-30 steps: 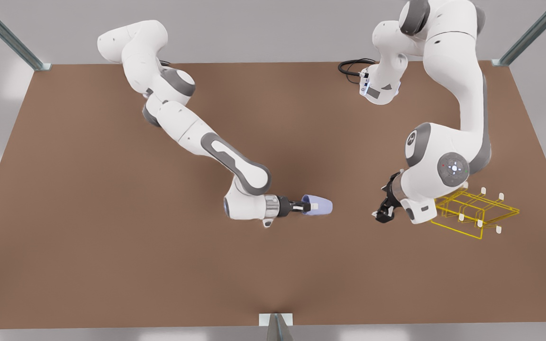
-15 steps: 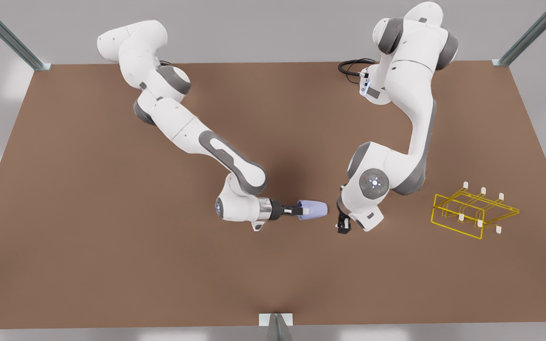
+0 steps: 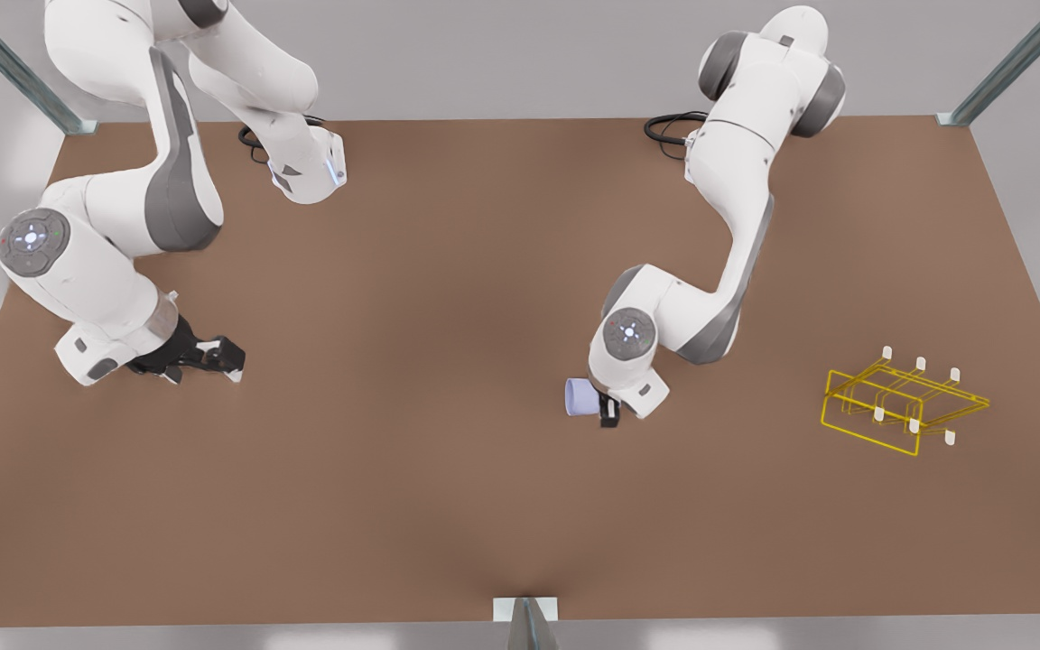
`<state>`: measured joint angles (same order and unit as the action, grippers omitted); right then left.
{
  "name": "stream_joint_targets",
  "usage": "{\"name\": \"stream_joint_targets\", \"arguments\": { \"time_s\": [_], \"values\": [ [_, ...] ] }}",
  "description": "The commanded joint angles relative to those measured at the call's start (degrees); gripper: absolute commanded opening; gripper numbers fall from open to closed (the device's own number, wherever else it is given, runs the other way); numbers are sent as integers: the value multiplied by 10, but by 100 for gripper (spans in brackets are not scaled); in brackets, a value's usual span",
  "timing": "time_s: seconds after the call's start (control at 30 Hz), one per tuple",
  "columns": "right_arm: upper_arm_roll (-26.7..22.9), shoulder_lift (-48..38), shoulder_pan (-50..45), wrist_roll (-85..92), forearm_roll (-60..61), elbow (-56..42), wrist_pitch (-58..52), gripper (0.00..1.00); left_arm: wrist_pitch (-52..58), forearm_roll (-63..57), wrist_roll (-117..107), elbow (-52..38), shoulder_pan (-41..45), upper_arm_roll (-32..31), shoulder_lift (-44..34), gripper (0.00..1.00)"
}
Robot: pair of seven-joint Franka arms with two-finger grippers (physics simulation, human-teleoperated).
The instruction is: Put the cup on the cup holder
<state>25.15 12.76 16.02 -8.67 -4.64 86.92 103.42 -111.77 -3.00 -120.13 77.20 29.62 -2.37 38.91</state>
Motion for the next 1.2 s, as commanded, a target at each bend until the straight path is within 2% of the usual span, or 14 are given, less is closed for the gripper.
{"name": "stream_joint_targets", "arguments": {
  "time_s": [0.0, 0.17, 0.33, 0.53, 1.17],
  "values": [
    [-3, -3, 9, 36, 2, -1, -85, 100, -7, -16, -107, 8, 5, 0, 1, 100],
    [-5, 8, 16, 64, -3, -2, -82, 100, -34, -33, -107, 9, 15, 0, 32, 100],
    [-5, 22, 16, 65, -3, -53, -83, 100, -74, -53, -107, 31, 18, 0, 52, 100],
    [-5, 24, 17, 62, -4, -52, -90, 100, -107, -68, -107, 62, 25, 0, 57, 100],
    [-5, 24, 16, 49, -19, -49, -90, 100, -133, -83, -105, 53, 25, -1, 101, 100]
  ]
}}
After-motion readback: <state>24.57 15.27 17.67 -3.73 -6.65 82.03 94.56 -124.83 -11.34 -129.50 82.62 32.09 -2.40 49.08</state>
